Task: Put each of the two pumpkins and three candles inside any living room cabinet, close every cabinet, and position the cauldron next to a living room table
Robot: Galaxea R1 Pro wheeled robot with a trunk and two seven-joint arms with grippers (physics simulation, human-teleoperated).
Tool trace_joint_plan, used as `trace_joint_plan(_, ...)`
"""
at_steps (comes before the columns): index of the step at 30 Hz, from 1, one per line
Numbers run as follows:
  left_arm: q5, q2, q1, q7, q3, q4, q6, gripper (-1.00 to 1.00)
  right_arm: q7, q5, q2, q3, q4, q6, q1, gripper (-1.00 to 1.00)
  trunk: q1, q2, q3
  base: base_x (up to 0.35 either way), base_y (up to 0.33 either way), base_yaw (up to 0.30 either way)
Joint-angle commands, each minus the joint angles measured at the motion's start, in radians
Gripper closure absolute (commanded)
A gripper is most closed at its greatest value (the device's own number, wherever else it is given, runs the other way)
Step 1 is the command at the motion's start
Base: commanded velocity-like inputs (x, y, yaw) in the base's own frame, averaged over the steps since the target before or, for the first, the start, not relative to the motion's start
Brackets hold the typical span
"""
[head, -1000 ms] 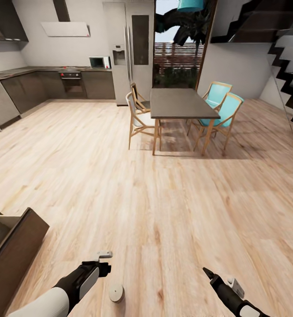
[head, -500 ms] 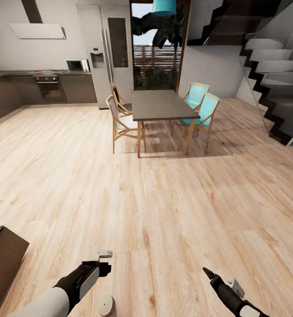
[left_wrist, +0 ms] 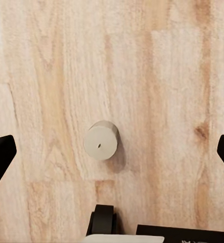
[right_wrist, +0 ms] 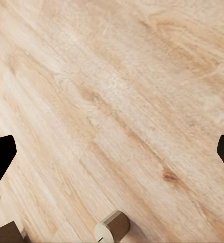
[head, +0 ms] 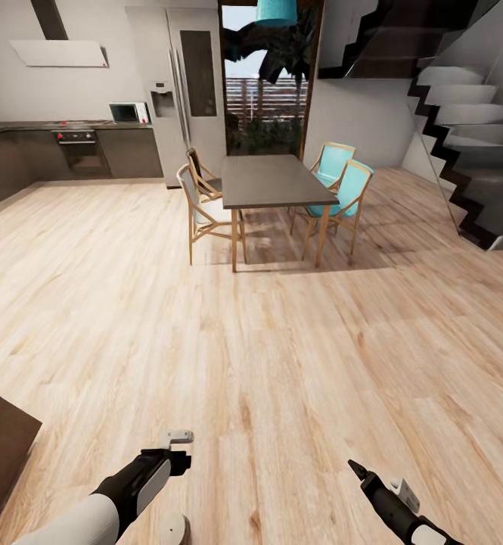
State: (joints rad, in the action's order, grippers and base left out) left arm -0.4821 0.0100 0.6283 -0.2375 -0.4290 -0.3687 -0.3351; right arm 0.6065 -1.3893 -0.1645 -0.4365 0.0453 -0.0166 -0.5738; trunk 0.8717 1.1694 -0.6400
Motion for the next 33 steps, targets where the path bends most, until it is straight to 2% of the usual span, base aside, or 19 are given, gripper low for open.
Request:
trace_joint_plan(1,-0.010,0.001,0.000,-0.008,-0.008,-0.003,-0.005,-1.00,0.007,-0.010,0.000,-0.008,0.003,-0.002,-0.001,-1.00,0.000,0.001,-0.001,-0.006,-0.007,0.000)
trace_joint_plan(18,-0.023,0.004,0.001,-0.005,0.000,-0.008,-0.015,-1.00,0.010,-0.008,0.000,-0.010,0.001,-0.003,-0.001,-1.00,0.000,0.001,-0.001,-0.001,-0.001,0.000)
trace_joint_plan(25,-0.028,0.005,0.001,-0.003,0.002,-0.018,-0.021,-1.00,0.011,-0.008,0.000,-0.010,0.001,-0.002,-0.001,-1.00,0.027,0.050,-0.023,0.000,0.000,0.000)
trace_joint_plan(27,-0.029,0.008,0.000,0.011,0.004,-0.018,-0.023,-1.00,0.012,-0.008,0.001,-0.011,0.001,-0.003,-0.001,-1.00,0.034,0.064,-0.029,0.000,0.000,0.000)
trace_joint_plan(30,-0.029,0.016,0.001,0.103,0.006,-0.018,-0.032,-1.00,0.014,-0.008,0.001,-0.011,0.001,-0.004,-0.001,-1.00,0.046,0.085,-0.038,0.000,0.000,0.000)
trace_joint_plan(33,-0.029,0.027,0.001,0.138,0.006,-0.015,-0.042,-1.00,0.016,-0.002,0.003,-0.012,-0.002,-0.005,-0.001,-1.00,0.057,0.106,-0.048,0.000,0.000,0.000)
